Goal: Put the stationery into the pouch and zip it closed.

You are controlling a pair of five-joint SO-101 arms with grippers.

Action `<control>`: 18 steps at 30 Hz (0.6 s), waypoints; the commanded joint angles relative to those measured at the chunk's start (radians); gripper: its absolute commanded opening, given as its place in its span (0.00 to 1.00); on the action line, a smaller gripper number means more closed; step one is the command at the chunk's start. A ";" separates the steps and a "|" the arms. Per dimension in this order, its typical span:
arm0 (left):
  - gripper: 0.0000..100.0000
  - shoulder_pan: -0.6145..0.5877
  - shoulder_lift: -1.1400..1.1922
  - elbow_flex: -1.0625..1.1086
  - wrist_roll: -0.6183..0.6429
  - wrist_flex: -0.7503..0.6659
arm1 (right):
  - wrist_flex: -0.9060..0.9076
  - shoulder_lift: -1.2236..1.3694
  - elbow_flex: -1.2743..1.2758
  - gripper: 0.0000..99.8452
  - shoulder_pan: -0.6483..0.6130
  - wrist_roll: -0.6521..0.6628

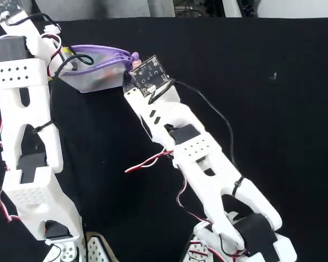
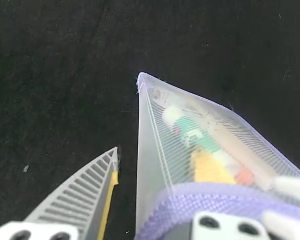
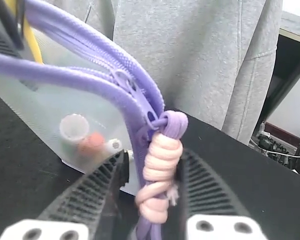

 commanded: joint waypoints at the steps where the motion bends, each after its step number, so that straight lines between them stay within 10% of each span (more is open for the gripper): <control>1: 0.23 -0.013 -0.009 0.007 0.008 -0.009 | -0.028 -0.013 -0.047 0.05 0.017 0.008; 18: 0.23 -0.012 -0.009 0.007 0.008 -0.009 | -0.028 -0.153 0.039 0.17 0.049 0.002</control>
